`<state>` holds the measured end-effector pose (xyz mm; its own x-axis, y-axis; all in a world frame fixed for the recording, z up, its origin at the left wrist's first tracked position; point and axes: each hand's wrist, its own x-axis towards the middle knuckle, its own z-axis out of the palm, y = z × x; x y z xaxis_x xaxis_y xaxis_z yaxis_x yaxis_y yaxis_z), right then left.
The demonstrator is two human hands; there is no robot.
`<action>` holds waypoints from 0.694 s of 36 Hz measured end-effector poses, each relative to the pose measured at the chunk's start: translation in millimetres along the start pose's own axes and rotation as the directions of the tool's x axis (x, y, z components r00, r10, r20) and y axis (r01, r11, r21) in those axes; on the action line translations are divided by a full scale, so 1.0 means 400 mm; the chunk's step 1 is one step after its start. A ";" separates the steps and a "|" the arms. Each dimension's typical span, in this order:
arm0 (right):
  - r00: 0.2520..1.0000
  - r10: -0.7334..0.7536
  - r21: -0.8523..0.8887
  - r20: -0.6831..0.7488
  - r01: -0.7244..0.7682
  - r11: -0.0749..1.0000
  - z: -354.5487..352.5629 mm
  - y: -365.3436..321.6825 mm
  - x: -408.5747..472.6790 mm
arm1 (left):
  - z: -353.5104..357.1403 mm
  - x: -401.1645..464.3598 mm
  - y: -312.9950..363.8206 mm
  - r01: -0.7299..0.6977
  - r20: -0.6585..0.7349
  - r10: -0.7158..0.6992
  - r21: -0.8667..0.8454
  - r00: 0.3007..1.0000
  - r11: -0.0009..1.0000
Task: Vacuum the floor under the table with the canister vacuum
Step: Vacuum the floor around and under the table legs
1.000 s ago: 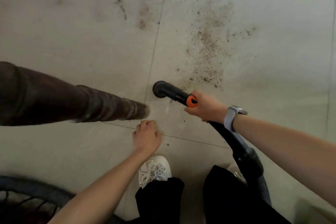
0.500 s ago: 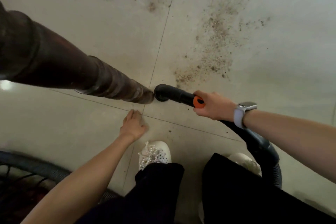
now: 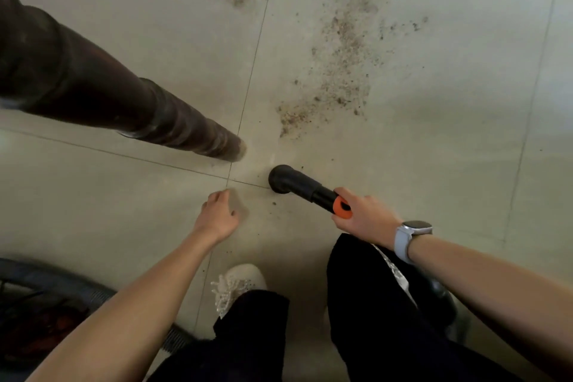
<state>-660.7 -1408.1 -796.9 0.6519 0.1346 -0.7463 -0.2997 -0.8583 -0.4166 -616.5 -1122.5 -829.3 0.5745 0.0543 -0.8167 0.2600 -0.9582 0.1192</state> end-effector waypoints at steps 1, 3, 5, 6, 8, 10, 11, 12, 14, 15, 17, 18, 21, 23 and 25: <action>1.000 -0.011 -0.011 -0.004 0.011 1.000 0.007 -0.001 -0.005 | 0.004 0.001 0.001 0.001 0.006 -0.001 -0.008 1.000 1.000; 1.000 -0.024 -0.051 -0.003 0.024 0.998 0.013 -0.006 -0.022 | 0.015 -0.007 0.004 0.013 0.018 -0.012 -0.041 1.000 0.999; 0.999 -0.027 -0.092 0.028 0.030 0.995 0.027 -0.010 -0.044 | 0.028 -0.021 0.008 0.009 0.028 -0.007 -0.059 1.000 0.998; 0.998 -0.030 -0.105 0.051 0.035 0.994 0.039 -0.015 -0.058 | 0.034 -0.028 0.009 0.002 0.034 0.000 -0.058 0.999 0.998; 0.995 -0.044 -0.119 0.093 0.055 0.991 0.069 -0.018 -0.085 | 0.044 -0.045 0.007 -0.011 0.047 0.014 -0.059 0.999 0.998; 0.994 -0.050 -0.120 0.099 0.062 0.991 0.095 -0.013 -0.097 | 0.052 -0.050 -0.002 -0.014 0.039 0.017 -0.077 0.999 0.997; 0.997 -0.038 -0.103 0.072 0.045 0.994 0.102 -0.005 -0.092 | 0.055 -0.046 -0.006 -0.011 0.027 0.014 -0.086 1.000 0.996; 0.999 -0.018 -0.070 0.035 0.020 0.997 0.106 0.006 -0.081 | 0.060 -0.039 -0.012 -0.009 0.013 0.010 -0.095 1.000 0.995; 0.998 0.009 0.013 -0.056 -0.008 1.000 0.110 0.026 -0.046 | 0.071 -0.016 -0.027 -0.021 -0.023 0.018 -0.122 1.000 0.992; 0.996 0.004 0.043 -0.085 0.000 0.999 0.111 0.033 -0.028 | 0.076 -0.008 -0.036 -0.023 -0.045 0.017 -0.136 0.999 0.990; 0.993 -0.008 0.098 -0.119 0.020 0.995 0.108 0.035 -0.006 | 0.080 -0.001 -0.054 -0.014 -0.080 0.002 -0.151 0.997 0.988; 0.992 -0.019 0.103 -0.126 0.033 0.994 0.106 0.030 -0.003 | 0.077 -0.004 -0.066 -0.005 -0.084 -0.007 -0.149 0.996 0.989; 0.993 -0.074 0.040 -0.089 0.077 0.996 0.124 0.000 -0.008 | 0.056 -0.039 -0.112 -0.021 -0.089 0.014 -0.077 0.996 0.997; 0.995 -0.101 0.002 -0.016 0.101 0.995 0.155 -0.020 -0.027 | 0.037 -0.066 -0.149 -0.047 -0.101 0.046 -0.005 0.994 0.999; 0.990 -0.123 -0.053 0.066 0.127 0.991 0.195 -0.030 -0.055 | 0.024 -0.087 -0.184 -0.040 -0.112 0.045 0.048 0.993 0.998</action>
<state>-725.9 -1362.3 -816.0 0.6361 0.2718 -0.7221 -0.1776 -0.8592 -0.4799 -663.1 -1056.4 -815.3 0.6689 0.0417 -0.7422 0.1987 -0.9721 0.1245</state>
